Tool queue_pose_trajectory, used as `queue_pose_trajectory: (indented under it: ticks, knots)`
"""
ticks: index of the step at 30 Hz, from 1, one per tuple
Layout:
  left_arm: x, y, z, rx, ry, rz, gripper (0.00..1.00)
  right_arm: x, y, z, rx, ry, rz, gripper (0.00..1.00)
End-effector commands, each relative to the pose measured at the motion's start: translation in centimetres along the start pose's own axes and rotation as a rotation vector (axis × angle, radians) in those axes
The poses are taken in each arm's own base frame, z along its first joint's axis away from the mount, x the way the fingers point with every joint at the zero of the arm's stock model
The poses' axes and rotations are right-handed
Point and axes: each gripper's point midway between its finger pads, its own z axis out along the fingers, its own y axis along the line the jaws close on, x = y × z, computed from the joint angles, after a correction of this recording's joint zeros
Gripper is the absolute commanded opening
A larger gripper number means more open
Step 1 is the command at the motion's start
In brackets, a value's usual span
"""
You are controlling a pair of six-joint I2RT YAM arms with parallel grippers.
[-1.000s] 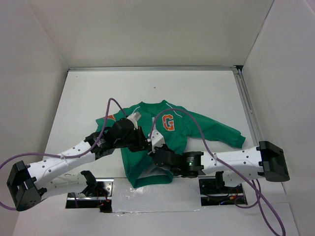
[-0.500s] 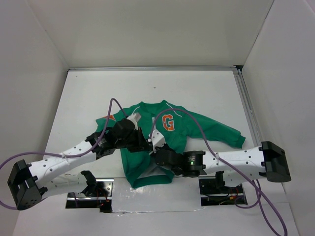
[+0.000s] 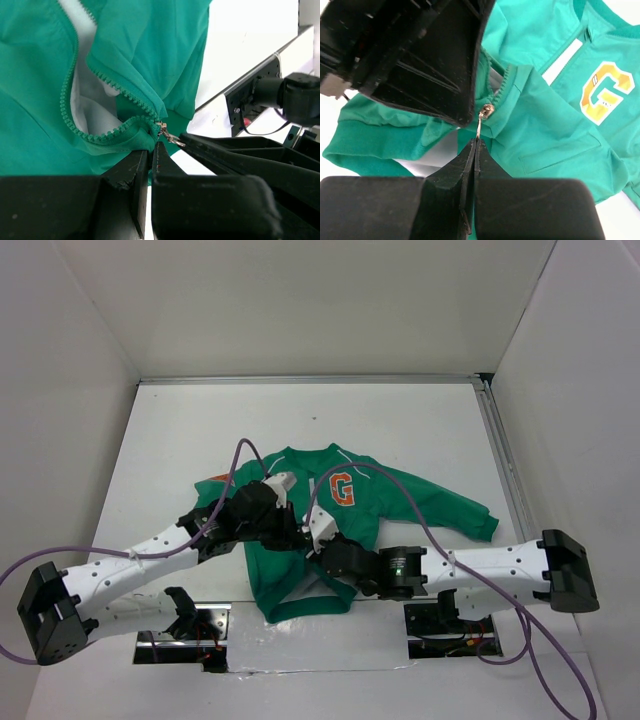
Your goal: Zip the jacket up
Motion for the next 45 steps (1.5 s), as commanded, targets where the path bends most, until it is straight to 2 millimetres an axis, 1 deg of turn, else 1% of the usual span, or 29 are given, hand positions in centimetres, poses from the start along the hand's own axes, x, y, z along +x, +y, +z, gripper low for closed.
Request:
queue_pose_trajectory:
  ticks: [1,5,6,7,9,11,13,17,19,22,23,25,27,29,32,34,35,36,38,41,43,44,45]
  knots:
    - [-0.5,-1.2,0.2,0.07,-0.012,0.073,0.0,-2.9,-0.2,-0.4,-0.008,-0.113,0.069,0.0]
    - [-0.2,-1.3,0.1,0.08,-0.003,0.072,0.0,-3.3,-1.3,-0.1,0.061,-0.116,0.123,0.0]
    - [-0.2,-1.4,0.1,0.086,-0.003,0.076,0.0,-2.5,-1.7,0.3,0.093,-0.083,0.109,0.0]
    - [-0.2,-1.7,-0.1,0.105,-0.006,0.083,0.0,-2.4,-1.7,0.5,0.1,-0.073,0.107,0.0]
    - [-0.2,-2.0,-0.2,0.121,-0.008,0.098,0.0,-1.8,-1.5,1.0,0.111,-0.048,0.092,0.0]
    - [-0.2,-2.1,-0.3,0.131,-0.008,0.103,0.0,-1.8,-1.5,1.2,0.119,-0.048,0.106,0.0]
    - [-0.2,-2.2,-0.4,0.134,-0.007,0.103,0.0,-1.9,-1.2,1.4,0.101,-0.055,0.101,0.01]
    - [-0.1,-2.2,-0.1,0.137,-0.001,0.108,0.0,-3.2,-0.2,1.2,0.032,-0.105,0.118,0.03]
    - [-0.1,-2.2,-0.1,0.136,0.0,0.106,0.0,-3.3,0.0,1.0,0.002,-0.114,0.122,0.04]
    - [-0.2,-2.1,0.0,0.129,-0.003,0.102,0.0,-3.2,0.7,0.8,-0.058,-0.117,0.12,0.03]
    - [-0.3,-2.0,0.0,0.124,-0.006,0.1,0.0,-2.8,1.3,0.7,-0.1,-0.104,0.11,0.01]
    - [-0.4,-1.9,0.0,0.11,-0.012,0.089,0.0,-2.7,1.4,0.5,-0.118,-0.099,0.102,0.0]
    - [-0.8,-1.4,0.0,0.077,-0.029,0.074,0.0,-2.2,1.7,0.3,-0.142,-0.079,0.086,0.0]
    - [-1.1,-1.1,0.0,0.049,-0.041,0.058,0.0,-1.5,1.6,0.0,-0.147,-0.053,0.075,0.0]
    - [-1.6,-0.7,0.0,0.023,-0.063,0.07,0.0,-0.9,1.9,-0.5,-0.174,-0.028,0.072,0.0]
    - [-2.1,-0.5,0.2,0.007,-0.088,0.088,0.0,-0.6,1.4,-0.9,-0.158,-0.01,0.075,0.11]
    - [-2.3,-0.3,0.2,-0.002,-0.096,0.094,0.0,-0.5,1.1,-1.0,-0.142,-0.005,0.081,0.24]
    - [-2.4,0.0,0.4,-0.019,-0.101,0.1,0.0,-0.3,0.5,-1.2,-0.116,-0.001,0.079,0.29]
    - [-2.7,0.0,0.4,-0.027,-0.106,0.102,0.0,-0.1,-0.1,-1.2,-0.083,-0.002,0.093,0.38]
    - [-2.5,-0.4,0.5,-0.005,-0.092,0.114,0.0,-0.2,-0.2,-1.0,-0.073,-0.007,0.098,0.46]
    - [-2.5,-1.2,0.4,0.04,-0.091,0.135,0.0,-0.1,-0.2,-0.5,-0.054,-0.007,0.099,0.48]
    - [-2.2,-1.2,0.4,0.048,-0.086,0.141,0.0,0.0,-0.2,-0.3,-0.05,-0.002,0.097,0.48]
    - [-2.3,-1.6,0.1,0.071,-0.09,0.151,0.0,0.1,0.0,0.0,-0.049,0.002,0.096,0.49]
